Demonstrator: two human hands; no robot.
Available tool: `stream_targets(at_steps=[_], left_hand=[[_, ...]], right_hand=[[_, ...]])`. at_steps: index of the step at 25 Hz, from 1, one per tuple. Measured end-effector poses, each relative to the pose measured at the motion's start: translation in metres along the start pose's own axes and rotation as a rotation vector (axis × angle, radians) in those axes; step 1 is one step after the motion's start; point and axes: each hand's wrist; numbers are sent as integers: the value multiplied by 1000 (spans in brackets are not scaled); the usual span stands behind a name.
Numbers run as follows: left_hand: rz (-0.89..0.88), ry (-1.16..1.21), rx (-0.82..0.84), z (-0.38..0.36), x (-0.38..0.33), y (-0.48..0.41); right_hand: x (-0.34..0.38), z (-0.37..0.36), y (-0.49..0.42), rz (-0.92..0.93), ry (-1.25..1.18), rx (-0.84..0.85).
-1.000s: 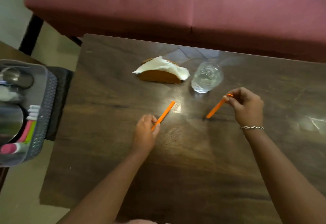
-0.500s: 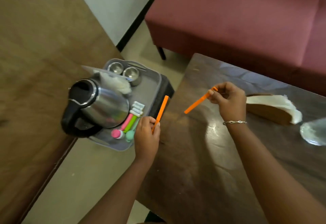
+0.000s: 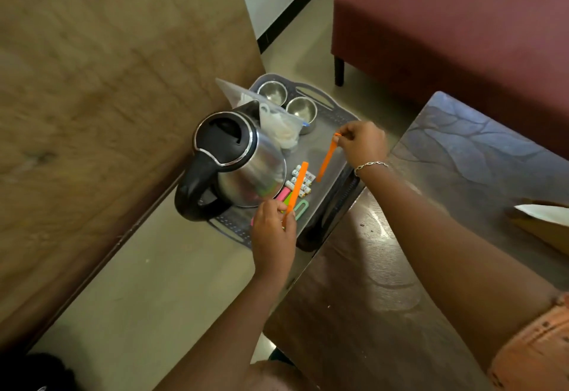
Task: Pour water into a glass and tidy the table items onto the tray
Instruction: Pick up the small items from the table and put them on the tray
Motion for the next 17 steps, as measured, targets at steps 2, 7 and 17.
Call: stream_targets(at_steps=[2,7,17], left_hand=[[9,7,11,0,2,-3],[27,6,41,-1,6,-13],[41,-94,150,-12,-7,-43]], right_hand=[[-5,-11,-5,-38,49,26],[-16,-27,-11,-130,264,-17],[-32,-33,-28,-106,452,-75]])
Point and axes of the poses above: each hand's wrist, its own y-axis away from the middle knuckle, its own z-axis out of the back of the hand, x = y × z, and after that the axes turned 11 degrees about x, right-handed
